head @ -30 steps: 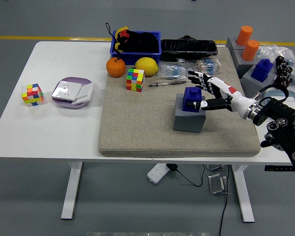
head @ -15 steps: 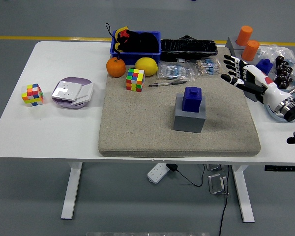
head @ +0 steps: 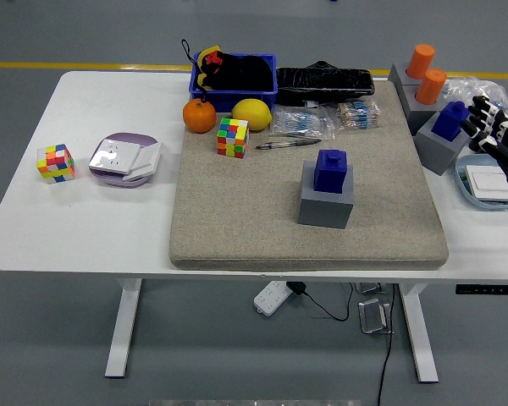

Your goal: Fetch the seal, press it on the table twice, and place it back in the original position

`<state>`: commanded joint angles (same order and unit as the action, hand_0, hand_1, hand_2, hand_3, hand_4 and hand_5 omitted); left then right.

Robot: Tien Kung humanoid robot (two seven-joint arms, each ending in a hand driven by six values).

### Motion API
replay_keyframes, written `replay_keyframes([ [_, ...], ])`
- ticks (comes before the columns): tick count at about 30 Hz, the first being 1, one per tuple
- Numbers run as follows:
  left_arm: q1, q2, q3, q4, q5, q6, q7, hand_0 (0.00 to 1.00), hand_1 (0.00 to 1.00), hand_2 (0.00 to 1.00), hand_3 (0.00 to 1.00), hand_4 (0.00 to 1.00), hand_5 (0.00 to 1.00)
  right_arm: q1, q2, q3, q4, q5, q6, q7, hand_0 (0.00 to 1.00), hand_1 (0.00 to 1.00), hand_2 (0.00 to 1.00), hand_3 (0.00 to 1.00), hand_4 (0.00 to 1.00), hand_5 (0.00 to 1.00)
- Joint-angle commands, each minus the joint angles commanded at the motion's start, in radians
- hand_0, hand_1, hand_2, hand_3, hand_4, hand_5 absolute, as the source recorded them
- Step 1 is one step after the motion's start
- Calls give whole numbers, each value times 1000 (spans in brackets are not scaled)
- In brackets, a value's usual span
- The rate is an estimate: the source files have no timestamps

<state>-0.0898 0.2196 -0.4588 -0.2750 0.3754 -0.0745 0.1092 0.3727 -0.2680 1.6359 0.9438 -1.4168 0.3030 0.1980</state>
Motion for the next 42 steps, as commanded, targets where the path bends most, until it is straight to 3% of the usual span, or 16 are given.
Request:
replay_keyframes([
  [1, 0, 0, -1, 0, 0, 0, 0, 814, 818, 793, 841, 797, 398, -4, -4, 3, 1, 3, 0, -2, 972, 926, 908, 886, 998, 478],
  [6, -2, -1, -7, -1, 3, 1, 0, 814, 818, 793, 841, 797, 398, -26, -22, 37, 16, 7, 5, -16, 972, 926, 908, 886, 998, 478],
  [7, -3, -1, -7, 0, 3, 2, 0, 814, 818, 793, 841, 797, 398, -31, -25, 46, 20, 8, 6, -19, 948, 895, 857, 839, 998, 386],
  [18, -3, 4, -19, 0, 10, 3, 1, 814, 819, 792, 841, 795, 399, -67, -47, 110, 63, 22, 22, -48, 933, 884, 838, 829, 994, 378],
  [20, -3, 5, -19, 1, 11, 3, 1, 814, 818, 792, 841, 796, 399, -73, -49, 119, 69, 21, 28, -54, 922, 869, 821, 809, 965, 340],
  [42, -5, 9, -17, -1, 16, 4, 0, 814, 818, 791, 842, 793, 397, -115, -50, 177, 113, 44, 48, -94, 908, 837, 796, 780, 933, 315],
])
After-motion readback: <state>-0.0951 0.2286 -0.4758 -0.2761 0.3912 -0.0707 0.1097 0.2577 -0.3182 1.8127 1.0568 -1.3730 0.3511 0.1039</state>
